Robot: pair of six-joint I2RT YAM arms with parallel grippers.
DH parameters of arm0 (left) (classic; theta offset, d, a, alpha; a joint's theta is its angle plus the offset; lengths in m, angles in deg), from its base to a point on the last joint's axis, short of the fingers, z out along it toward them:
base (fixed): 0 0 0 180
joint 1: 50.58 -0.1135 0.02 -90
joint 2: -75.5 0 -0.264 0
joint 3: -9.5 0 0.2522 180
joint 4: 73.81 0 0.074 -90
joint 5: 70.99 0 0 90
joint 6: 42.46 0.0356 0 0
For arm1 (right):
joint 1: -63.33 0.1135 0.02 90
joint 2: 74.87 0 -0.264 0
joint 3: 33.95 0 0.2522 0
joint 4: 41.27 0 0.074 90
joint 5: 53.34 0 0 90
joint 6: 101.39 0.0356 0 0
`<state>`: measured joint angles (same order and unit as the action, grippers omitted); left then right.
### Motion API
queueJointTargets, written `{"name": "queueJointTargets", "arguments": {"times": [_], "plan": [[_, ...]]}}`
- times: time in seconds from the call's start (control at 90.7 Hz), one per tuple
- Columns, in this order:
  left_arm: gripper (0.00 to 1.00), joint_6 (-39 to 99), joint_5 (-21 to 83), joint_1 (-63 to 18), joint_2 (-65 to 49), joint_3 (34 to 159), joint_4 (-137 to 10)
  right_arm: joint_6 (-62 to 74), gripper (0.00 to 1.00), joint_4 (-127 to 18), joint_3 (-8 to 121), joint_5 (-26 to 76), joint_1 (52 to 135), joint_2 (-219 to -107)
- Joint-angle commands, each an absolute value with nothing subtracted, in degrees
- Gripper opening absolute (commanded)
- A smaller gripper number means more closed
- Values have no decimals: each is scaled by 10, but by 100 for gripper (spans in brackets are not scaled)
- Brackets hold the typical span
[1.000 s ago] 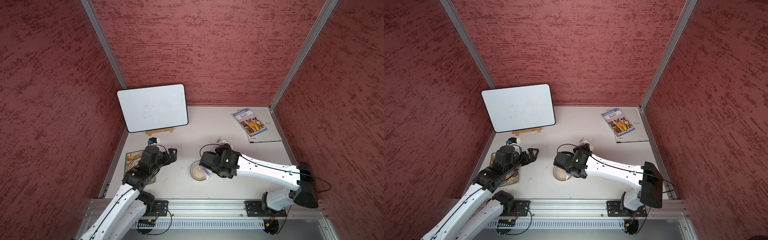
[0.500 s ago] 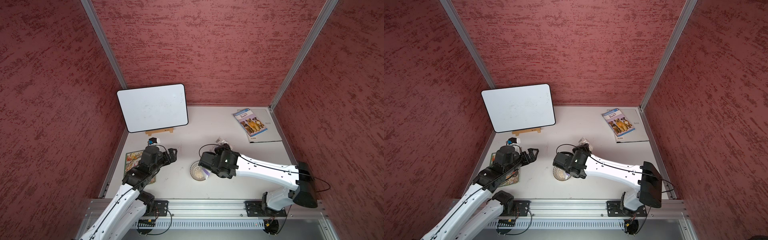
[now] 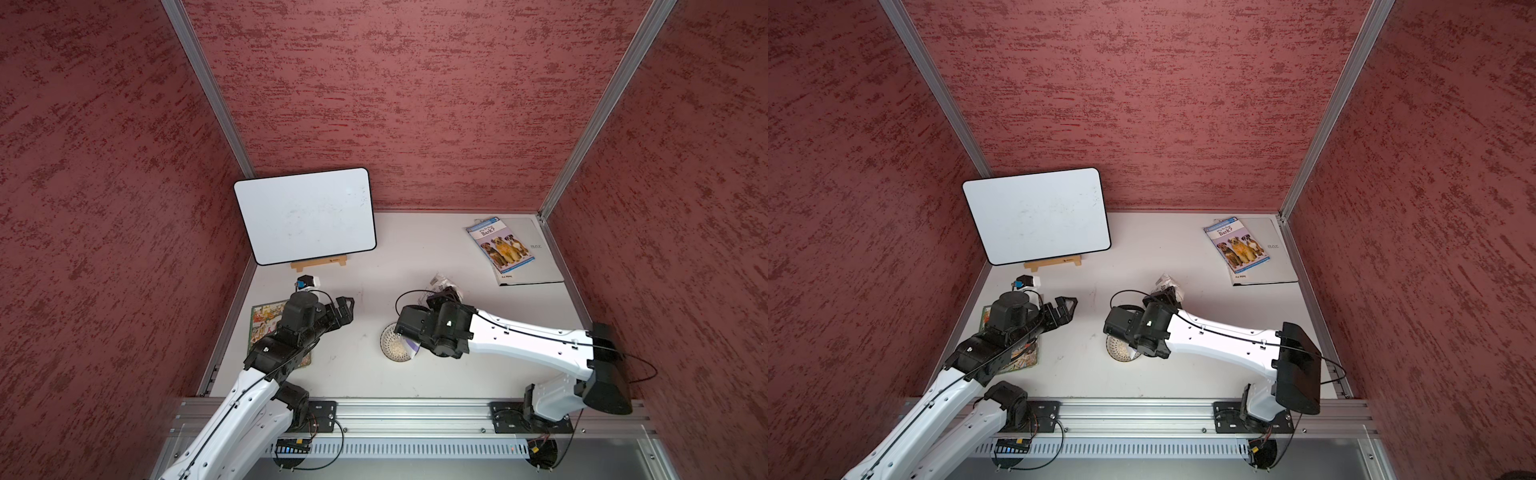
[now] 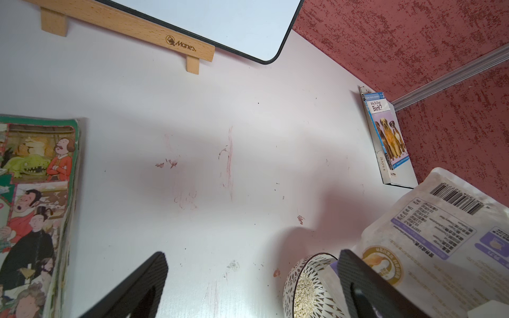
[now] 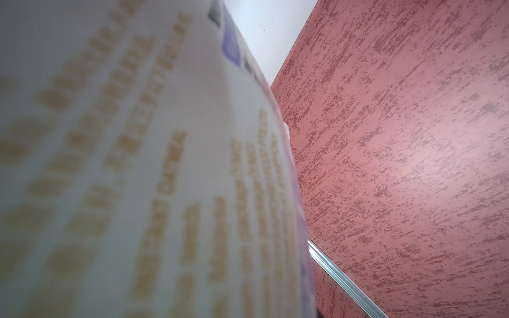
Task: Pour the oats into the breakfast bowl
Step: Pour the oats into the bowl.
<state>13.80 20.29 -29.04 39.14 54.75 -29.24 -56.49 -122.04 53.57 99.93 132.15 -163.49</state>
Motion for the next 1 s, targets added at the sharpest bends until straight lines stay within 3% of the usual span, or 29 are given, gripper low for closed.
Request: {"name": "queueJointTargets", "arguments": {"times": [0.0, 0.992], "plan": [[100, 145, 207, -294, 396, 541, -302, -565, 0, -1181, 549, 1055, 1328, -1620], [100, 146, 209, -299, 381, 539, -309, -550, 0, -1193, 534, 1110, 1349, -1631]]}}
